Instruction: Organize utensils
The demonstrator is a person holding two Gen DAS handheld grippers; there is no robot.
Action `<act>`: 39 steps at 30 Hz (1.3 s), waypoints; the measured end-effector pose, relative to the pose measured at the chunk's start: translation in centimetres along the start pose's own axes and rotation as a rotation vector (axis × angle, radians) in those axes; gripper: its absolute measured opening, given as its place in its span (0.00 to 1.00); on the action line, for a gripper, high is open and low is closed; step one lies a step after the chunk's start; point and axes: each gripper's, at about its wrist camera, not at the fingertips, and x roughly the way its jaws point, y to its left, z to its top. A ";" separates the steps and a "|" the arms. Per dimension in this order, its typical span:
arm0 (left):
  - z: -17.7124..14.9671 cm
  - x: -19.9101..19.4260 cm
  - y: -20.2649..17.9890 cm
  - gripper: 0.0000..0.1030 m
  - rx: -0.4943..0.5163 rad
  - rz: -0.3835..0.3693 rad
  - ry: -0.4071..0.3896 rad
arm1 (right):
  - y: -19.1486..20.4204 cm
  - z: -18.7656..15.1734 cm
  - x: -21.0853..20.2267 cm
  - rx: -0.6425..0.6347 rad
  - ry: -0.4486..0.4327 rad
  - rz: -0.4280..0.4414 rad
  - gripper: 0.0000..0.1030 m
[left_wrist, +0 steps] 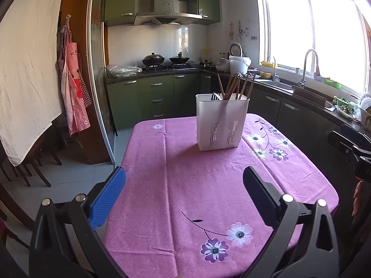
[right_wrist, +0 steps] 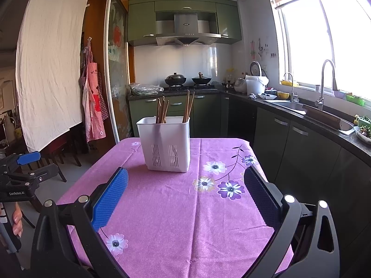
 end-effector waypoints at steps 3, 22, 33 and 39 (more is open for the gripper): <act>0.0 0.1 0.0 0.94 0.005 0.001 0.004 | 0.0 -0.1 0.1 0.000 0.003 0.001 0.96; -0.1 0.4 -0.5 0.94 0.021 0.009 0.018 | -0.2 -0.7 0.9 0.001 0.014 0.003 0.96; -0.3 0.6 -0.4 0.94 0.019 0.002 0.020 | -0.1 -0.8 1.2 -0.001 0.021 0.005 0.96; -0.3 0.9 -0.7 0.93 0.041 -0.023 0.014 | 0.0 -0.9 1.4 -0.004 0.031 0.010 0.96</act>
